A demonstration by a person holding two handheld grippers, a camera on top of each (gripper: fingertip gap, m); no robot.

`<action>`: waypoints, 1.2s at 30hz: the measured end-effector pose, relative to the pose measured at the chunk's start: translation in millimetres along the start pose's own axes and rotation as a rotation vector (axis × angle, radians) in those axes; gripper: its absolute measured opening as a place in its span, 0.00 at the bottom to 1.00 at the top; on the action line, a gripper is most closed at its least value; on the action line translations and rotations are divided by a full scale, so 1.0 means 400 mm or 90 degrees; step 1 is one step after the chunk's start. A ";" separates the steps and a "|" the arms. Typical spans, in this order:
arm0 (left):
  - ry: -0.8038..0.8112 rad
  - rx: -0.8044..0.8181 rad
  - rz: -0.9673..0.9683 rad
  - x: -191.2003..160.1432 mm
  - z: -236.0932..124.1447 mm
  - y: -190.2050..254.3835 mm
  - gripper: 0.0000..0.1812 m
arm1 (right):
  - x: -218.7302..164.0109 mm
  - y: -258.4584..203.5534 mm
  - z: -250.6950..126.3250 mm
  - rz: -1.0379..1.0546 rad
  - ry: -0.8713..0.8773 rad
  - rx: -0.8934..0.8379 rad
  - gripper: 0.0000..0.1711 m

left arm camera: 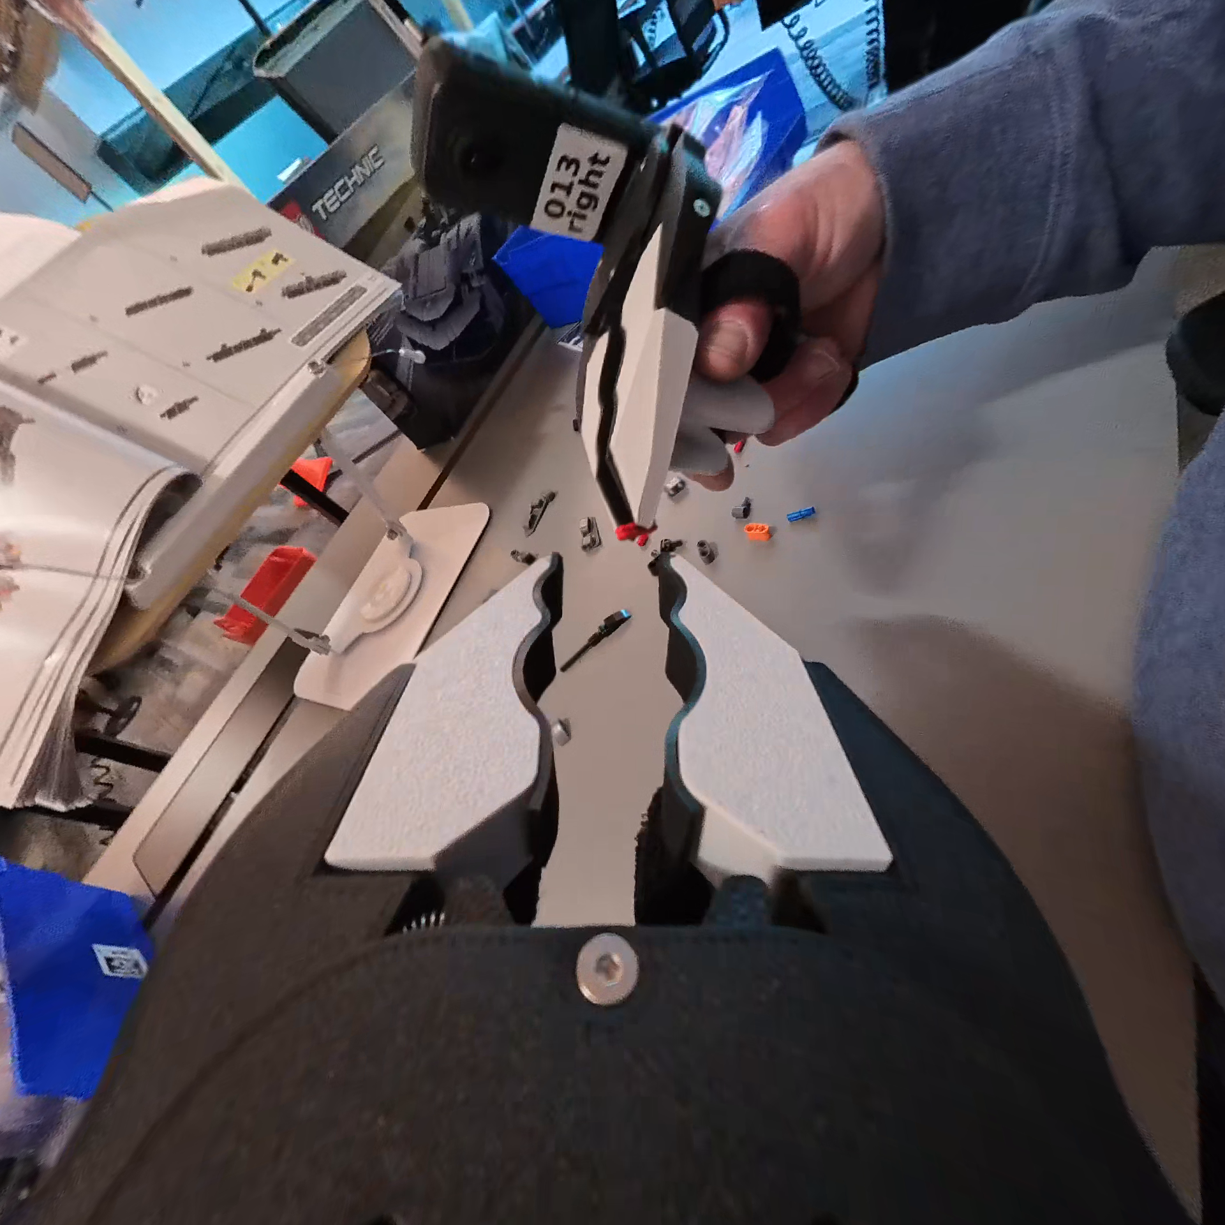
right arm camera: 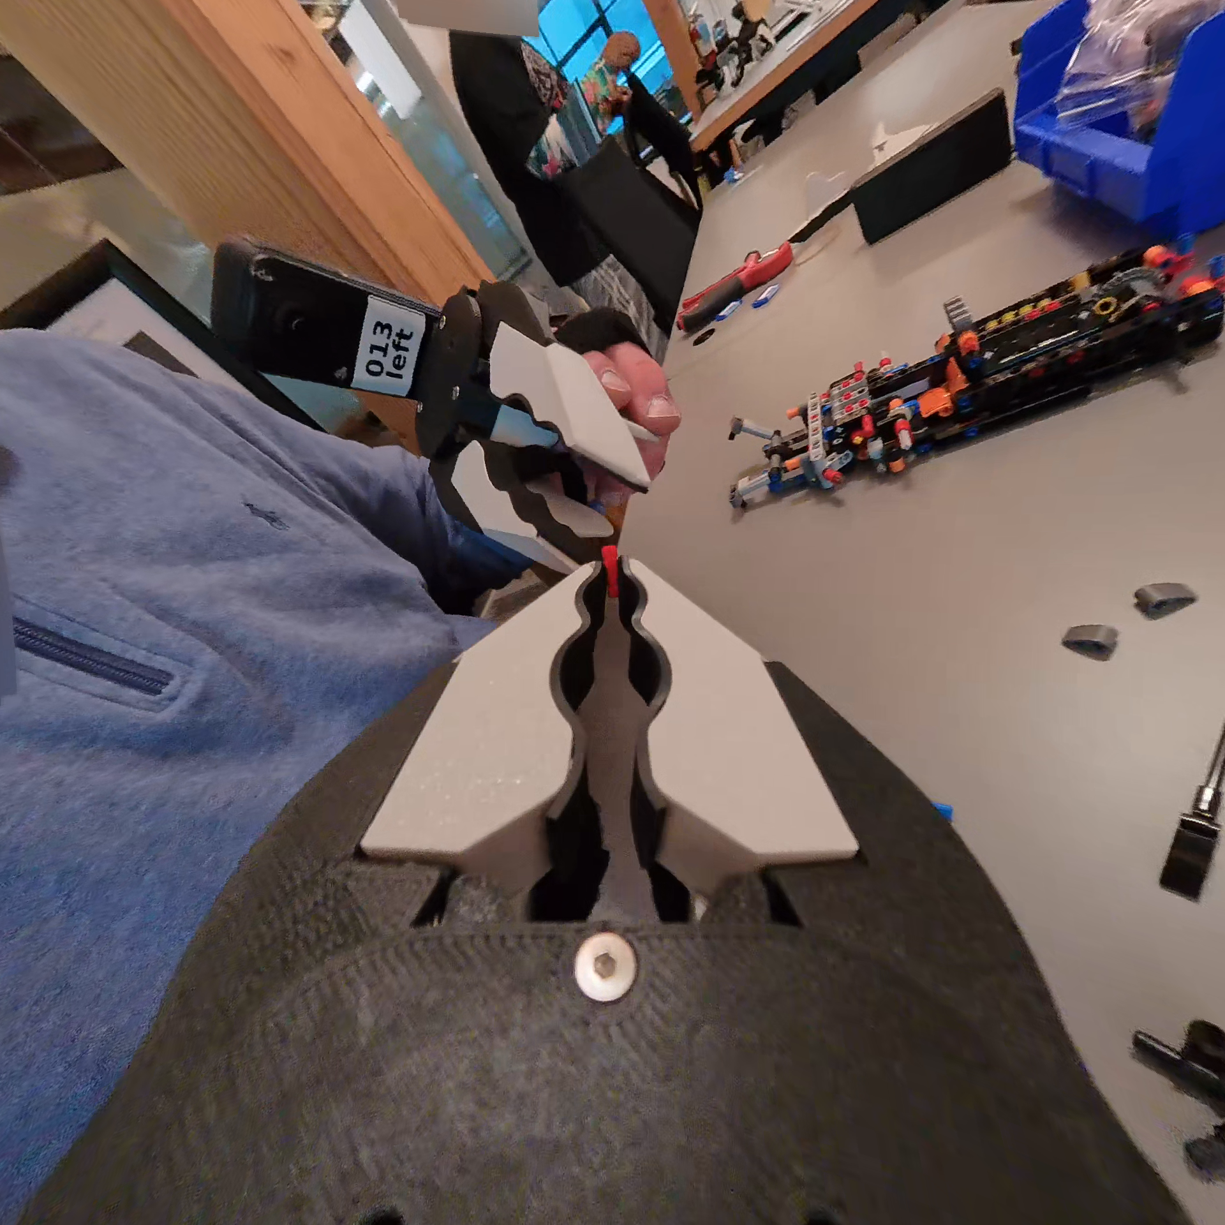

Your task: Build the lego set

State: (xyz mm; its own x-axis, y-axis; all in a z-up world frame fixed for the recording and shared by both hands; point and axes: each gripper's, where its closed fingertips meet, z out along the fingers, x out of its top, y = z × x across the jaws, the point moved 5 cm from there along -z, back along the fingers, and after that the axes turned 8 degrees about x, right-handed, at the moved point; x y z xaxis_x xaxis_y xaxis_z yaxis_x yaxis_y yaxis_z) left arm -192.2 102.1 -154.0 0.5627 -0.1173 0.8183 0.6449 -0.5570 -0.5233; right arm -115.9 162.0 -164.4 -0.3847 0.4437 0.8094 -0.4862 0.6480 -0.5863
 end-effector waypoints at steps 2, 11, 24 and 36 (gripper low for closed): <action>0.006 -0.008 0.025 0.007 0.000 0.009 0.14 | -0.003 -0.002 0.003 0.011 0.000 0.018 0.00; 0.005 -0.020 0.114 -0.001 0.002 0.041 0.03 | -0.017 0.000 0.024 0.061 -0.050 0.060 0.00; 0.013 0.014 0.155 -0.016 -0.011 0.047 0.02 | -0.019 0.020 0.040 0.112 -0.063 0.081 0.00; 0.013 0.035 0.080 -0.024 -0.026 0.020 0.00 | 0.014 0.041 0.031 0.117 0.013 0.061 0.06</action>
State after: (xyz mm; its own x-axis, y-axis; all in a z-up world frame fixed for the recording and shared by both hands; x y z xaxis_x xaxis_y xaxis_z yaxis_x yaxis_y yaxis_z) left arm -197.6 90.3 -163.6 0.6298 -0.2003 0.7504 0.5980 -0.4914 -0.6331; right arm -135.8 167.6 -169.8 -0.4576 0.5623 0.6888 -0.4827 0.4935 -0.7235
